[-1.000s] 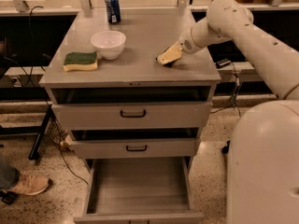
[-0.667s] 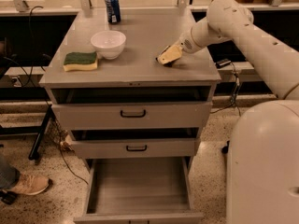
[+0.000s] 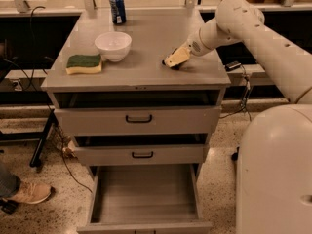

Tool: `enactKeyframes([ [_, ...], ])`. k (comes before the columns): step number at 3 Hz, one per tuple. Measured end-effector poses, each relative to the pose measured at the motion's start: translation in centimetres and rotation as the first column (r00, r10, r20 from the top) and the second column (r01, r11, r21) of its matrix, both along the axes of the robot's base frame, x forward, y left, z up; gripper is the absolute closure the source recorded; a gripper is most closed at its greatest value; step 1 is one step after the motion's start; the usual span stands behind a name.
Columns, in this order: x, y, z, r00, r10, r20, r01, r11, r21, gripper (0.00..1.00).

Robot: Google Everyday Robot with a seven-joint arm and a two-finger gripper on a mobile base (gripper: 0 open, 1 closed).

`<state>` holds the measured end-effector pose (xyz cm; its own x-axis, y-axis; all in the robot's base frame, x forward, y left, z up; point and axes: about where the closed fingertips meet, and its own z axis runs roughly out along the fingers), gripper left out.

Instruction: Place rxbar chocolate into bottom drawer

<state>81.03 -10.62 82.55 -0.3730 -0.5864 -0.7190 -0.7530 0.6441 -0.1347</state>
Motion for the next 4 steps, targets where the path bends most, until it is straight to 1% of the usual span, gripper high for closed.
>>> enactKeyframes([
  [4,0.00,0.00,0.03,1.0000,0.000,0.000,0.000,1.000,0.000,1.00],
])
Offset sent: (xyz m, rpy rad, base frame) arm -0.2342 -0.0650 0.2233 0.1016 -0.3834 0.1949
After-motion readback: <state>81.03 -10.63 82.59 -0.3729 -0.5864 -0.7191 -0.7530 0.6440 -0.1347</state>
